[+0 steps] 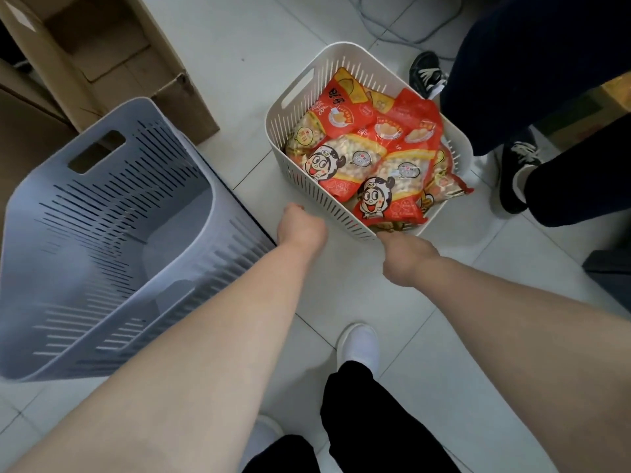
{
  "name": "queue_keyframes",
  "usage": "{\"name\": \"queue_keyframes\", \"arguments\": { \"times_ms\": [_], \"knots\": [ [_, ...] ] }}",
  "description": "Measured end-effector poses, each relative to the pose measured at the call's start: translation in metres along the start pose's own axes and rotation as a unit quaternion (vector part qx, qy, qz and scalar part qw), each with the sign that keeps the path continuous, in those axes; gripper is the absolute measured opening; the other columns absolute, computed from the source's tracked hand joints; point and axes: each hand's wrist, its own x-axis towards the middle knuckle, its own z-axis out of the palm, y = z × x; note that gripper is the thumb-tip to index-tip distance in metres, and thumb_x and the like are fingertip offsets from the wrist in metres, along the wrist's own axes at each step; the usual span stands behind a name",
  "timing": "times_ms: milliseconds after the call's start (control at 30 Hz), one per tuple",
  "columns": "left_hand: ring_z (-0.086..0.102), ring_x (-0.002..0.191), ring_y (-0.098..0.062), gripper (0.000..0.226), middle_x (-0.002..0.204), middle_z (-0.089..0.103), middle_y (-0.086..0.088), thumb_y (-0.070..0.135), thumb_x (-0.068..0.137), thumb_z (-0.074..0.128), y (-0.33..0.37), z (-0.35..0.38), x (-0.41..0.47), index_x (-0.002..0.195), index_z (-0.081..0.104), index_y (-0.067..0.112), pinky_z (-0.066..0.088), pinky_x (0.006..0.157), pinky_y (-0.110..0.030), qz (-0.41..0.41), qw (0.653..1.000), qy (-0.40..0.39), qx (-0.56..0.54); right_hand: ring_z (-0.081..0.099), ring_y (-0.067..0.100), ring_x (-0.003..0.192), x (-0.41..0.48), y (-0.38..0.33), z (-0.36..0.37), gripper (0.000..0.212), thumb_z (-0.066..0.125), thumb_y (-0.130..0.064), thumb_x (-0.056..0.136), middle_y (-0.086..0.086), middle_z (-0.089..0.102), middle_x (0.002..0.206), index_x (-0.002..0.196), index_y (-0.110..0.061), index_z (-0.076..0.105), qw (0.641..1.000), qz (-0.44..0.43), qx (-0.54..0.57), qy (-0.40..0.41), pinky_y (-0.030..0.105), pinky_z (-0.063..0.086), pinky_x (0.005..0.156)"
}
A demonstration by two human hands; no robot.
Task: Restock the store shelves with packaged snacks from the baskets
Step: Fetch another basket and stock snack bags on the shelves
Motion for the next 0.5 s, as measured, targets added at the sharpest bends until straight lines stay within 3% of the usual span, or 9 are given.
{"name": "queue_keyframes", "arguments": {
  "times_ms": [167,267,333,367,433,500],
  "knots": [
    [0.040,0.134,-0.036,0.061,0.148,0.038,-0.016,0.015,0.088,0.060,0.008,0.001,-0.001,0.142,0.033,0.003,0.038,0.109,-0.042,0.031,0.993,0.107,0.030,0.057,0.027,0.112,-0.028,0.011,0.041,0.048,0.050,-0.008,0.083,0.005,0.059,0.124,0.130,-0.018,0.051,0.999,0.012,0.019,-0.028,0.036,0.051,0.086],
    [0.022,0.146,-0.033,0.074,0.159,0.021,-0.014,0.011,0.086,0.063,0.007,0.002,0.001,0.149,0.025,0.004,0.028,0.118,-0.044,0.093,0.977,0.141,0.129,0.059,0.027,0.098,-0.043,0.028,0.063,0.030,0.046,-0.011,0.088,0.007,0.065,0.113,0.112,-0.016,0.062,0.988,0.104,0.113,-0.018,0.032,0.046,0.075],
    [0.012,0.149,-0.031,0.077,0.162,0.013,-0.015,0.005,0.087,0.059,0.002,0.007,0.005,0.153,0.018,0.004,0.019,0.122,-0.041,0.118,0.965,0.115,0.202,0.059,0.031,0.098,-0.047,0.046,0.072,0.026,0.049,-0.018,0.087,0.012,0.065,0.111,0.110,-0.012,0.061,0.945,0.231,0.224,0.060,0.035,0.048,0.078],
    [0.013,0.149,-0.032,0.077,0.161,0.015,-0.016,0.003,0.088,0.057,0.000,0.010,0.007,0.153,0.017,0.004,0.018,0.122,-0.041,0.123,0.961,0.089,0.229,0.057,0.032,0.106,-0.047,0.055,0.078,0.035,0.053,-0.023,0.085,0.013,0.060,0.117,0.117,-0.010,0.056,0.914,0.296,0.264,0.086,0.039,0.048,0.085],
    [0.028,0.142,-0.035,0.068,0.153,0.030,-0.019,0.001,0.087,0.054,-0.003,0.017,0.009,0.149,0.024,0.002,0.029,0.117,-0.046,0.123,0.958,0.039,0.255,0.045,0.033,0.123,-0.051,0.069,0.088,0.063,0.060,-0.031,0.083,0.016,0.044,0.133,0.136,-0.005,0.037,0.853,0.402,0.323,0.078,0.043,0.041,0.098],
    [0.040,0.131,-0.037,0.056,0.141,0.042,-0.019,0.003,0.088,0.052,-0.004,0.024,0.008,0.141,0.035,0.001,0.038,0.109,-0.048,0.125,0.953,0.020,0.276,0.035,0.032,0.132,-0.053,0.074,0.099,0.075,0.061,-0.026,0.088,0.018,0.031,0.143,0.143,0.001,0.019,0.786,0.446,0.426,0.041,0.041,0.034,0.107]
  ]
}}
